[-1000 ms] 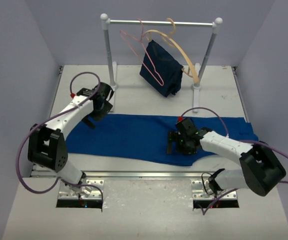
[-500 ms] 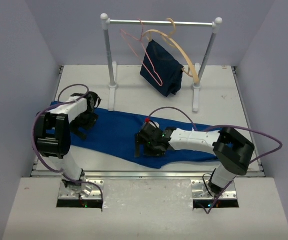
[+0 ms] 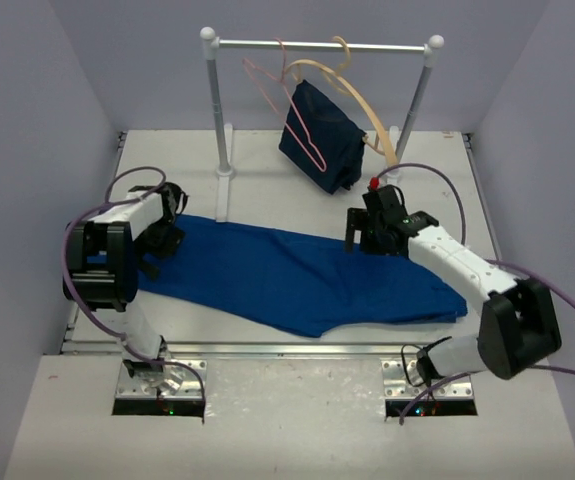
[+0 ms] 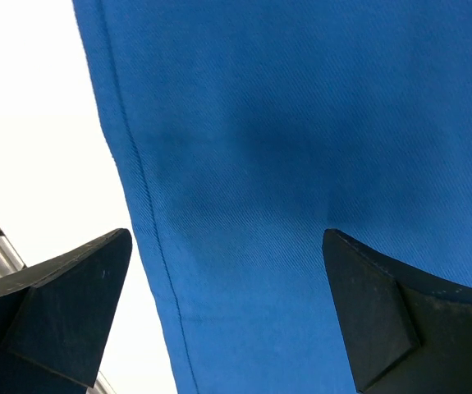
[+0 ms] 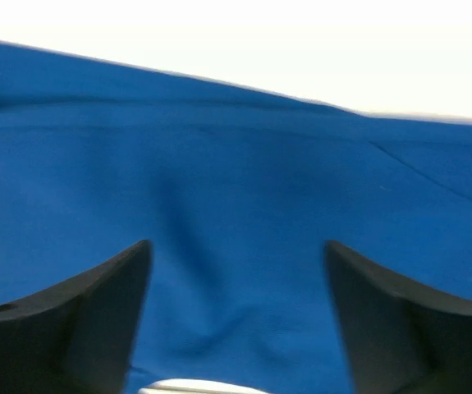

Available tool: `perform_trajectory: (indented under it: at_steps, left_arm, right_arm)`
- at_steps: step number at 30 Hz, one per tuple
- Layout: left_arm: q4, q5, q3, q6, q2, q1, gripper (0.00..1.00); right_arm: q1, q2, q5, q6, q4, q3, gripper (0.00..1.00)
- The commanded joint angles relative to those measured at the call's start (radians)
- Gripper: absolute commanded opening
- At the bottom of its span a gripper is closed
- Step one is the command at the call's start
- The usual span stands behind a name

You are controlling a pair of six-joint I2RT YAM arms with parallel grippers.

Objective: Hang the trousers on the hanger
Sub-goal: Flatten out the trousers at the center of the board.

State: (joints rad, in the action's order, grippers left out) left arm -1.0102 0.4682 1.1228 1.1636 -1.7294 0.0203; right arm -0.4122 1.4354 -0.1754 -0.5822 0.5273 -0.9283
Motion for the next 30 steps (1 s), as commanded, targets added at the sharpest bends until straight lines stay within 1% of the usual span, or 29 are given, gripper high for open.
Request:
perform_trajectory:
  at_steps: [1,4,7,8,9,11,12,14,17,19,20,25,30]
  left_arm:
    - [0.029,-0.005,-0.024,-0.066,0.153,-0.055,1.0]
    - [0.051,-0.019,-0.059,-0.093,0.206,-0.074,1.0]
    - [0.071,-0.01,-0.096,-0.113,0.211,-0.079,1.0]
    - [0.077,-0.011,-0.106,-0.119,0.207,-0.079,1.0]
    - [0.084,-0.015,-0.115,-0.127,0.2,-0.079,1.0]
    - [0.097,-0.025,-0.121,-0.141,0.184,-0.08,1.0]
    - [0.101,-0.026,-0.123,-0.145,0.179,-0.08,1.0]
    - [0.109,-0.023,-0.127,-0.15,0.179,-0.08,1.0]
    - [0.113,-0.019,-0.128,-0.153,0.183,-0.08,1.0]
    - [0.117,-0.023,-0.129,-0.157,0.185,-0.08,1.0]
    - [0.119,-0.024,-0.129,-0.157,0.185,-0.081,1.0]
    - [0.125,-0.028,-0.133,-0.154,0.174,-0.083,1.0]
    - [0.128,-0.03,-0.136,-0.15,0.158,-0.085,1.0]
  right_arm:
    - [0.047,0.222,-0.043,0.188,0.037,-0.119,0.69]
    - [0.047,0.336,-0.065,0.247,0.043,-0.193,0.7]
    - [0.049,0.385,-0.055,0.27,0.043,-0.221,0.7]
    - [0.049,0.399,-0.054,0.271,0.043,-0.226,0.68]
    - [0.049,0.41,-0.051,0.271,0.041,-0.23,0.61]
    - [0.049,0.419,-0.044,0.271,0.034,-0.229,0.43]
    - [0.049,0.422,-0.042,0.271,0.033,-0.227,0.36]
    - [0.05,0.422,-0.04,0.268,0.033,-0.222,0.28]
    - [0.049,0.388,-0.049,0.257,0.029,-0.2,0.19]
    - [0.049,0.358,-0.052,0.257,0.025,-0.188,0.04]
    - [0.049,0.346,-0.055,0.255,0.027,-0.186,0.01]
    - [0.05,0.293,-0.047,0.253,0.022,-0.165,0.0]
    - [0.05,0.246,-0.103,0.213,0.017,-0.146,0.0]
